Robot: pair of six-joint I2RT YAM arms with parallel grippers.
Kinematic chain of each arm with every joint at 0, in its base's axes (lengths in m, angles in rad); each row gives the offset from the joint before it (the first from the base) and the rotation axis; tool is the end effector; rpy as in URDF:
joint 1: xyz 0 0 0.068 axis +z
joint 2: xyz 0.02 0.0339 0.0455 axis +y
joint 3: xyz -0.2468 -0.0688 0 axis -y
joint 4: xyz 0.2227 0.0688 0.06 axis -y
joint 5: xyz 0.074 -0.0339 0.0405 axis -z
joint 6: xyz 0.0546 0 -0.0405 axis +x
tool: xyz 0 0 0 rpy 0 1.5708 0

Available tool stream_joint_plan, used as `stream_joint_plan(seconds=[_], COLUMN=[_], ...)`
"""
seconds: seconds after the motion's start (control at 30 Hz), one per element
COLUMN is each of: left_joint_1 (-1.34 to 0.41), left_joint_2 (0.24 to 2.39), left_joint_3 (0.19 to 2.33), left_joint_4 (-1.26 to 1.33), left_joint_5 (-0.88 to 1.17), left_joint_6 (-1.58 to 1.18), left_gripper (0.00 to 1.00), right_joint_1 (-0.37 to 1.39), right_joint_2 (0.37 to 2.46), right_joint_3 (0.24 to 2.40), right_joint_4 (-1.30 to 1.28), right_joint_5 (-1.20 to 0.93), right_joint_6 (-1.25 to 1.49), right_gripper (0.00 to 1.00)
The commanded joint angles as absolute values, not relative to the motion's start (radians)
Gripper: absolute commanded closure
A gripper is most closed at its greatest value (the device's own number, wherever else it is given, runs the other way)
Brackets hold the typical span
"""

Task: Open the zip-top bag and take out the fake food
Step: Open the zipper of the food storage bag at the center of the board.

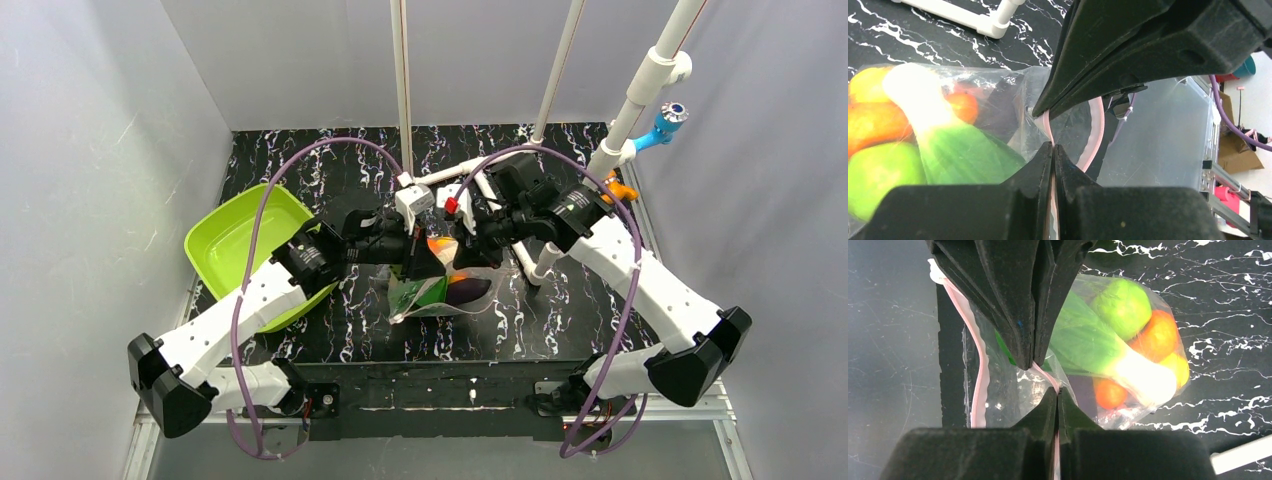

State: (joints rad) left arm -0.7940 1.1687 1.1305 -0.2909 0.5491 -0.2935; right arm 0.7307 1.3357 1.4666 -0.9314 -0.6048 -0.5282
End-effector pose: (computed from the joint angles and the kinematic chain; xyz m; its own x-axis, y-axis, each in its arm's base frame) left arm 0.1636 -0.2071 0.3531 -0.4930 0.1496 -0.8571 0.8482 0.3019 -0.4352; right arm 0.1716 0.1955 0.3567 -0.0363 -0.5893 -0.8071 -0.9982 0.0595 0.0015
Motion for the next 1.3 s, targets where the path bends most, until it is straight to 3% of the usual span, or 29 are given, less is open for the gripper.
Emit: stream_joint_plan(seconds=[0.0,0.1,0.2,0.27,0.3,0.57,0.77,0.9,1.0,1.27], left_joint_1=[-0.8,-0.793,-0.785,-0.781,-0.779,-0.777,-0.778,-0.779,-0.78,-0.781], left_joint_2=[1.097,1.008,0.848,0.751,0.708,0.467,0.304,0.333,0.398,0.597], left_joint_3=[1.1,1.064,1.012,0.99,0.984,0.833,0.603,0.506,0.449,0.361], left_joint_4=[-0.274,-0.3,-0.319,-0.35,-0.374,-0.624,-0.628,-0.541,-0.452,-0.148], left_joint_5=[0.466,0.318,0.18,0.091,0.064,-0.106,-0.136,-0.079,-0.064,-0.037], left_joint_6=[-0.331,-0.377,-0.411,-0.438,-0.448,-0.664,-0.865,-0.922,-0.955,-1.005], left_gripper=[0.97,0.56,0.21,0.04,0.02,0.02,0.2,0.25,0.43,0.47], right_joint_1=[0.751,0.751,0.752,0.752,0.752,0.75,0.745,0.735,0.733,0.733], right_joint_2=[1.374,1.409,1.444,1.467,1.475,1.521,1.554,1.576,1.593,1.613], right_joint_3=[1.483,1.52,1.579,1.631,1.652,1.768,1.842,1.883,1.898,1.919], right_joint_4=[-0.867,-0.844,-0.827,-0.821,-0.82,-0.825,-0.846,-0.858,-0.872,-0.892], right_joint_5=[-0.619,-0.575,-0.552,-0.54,-0.535,-0.504,-0.5,-0.501,-0.501,-0.524], right_joint_6=[-0.488,-0.441,-0.407,-0.392,-0.395,-0.461,-0.462,-0.459,-0.459,-0.457], right_gripper=[0.99,0.99,0.99,0.99,0.99,0.99,0.99,0.99,0.99,0.99])
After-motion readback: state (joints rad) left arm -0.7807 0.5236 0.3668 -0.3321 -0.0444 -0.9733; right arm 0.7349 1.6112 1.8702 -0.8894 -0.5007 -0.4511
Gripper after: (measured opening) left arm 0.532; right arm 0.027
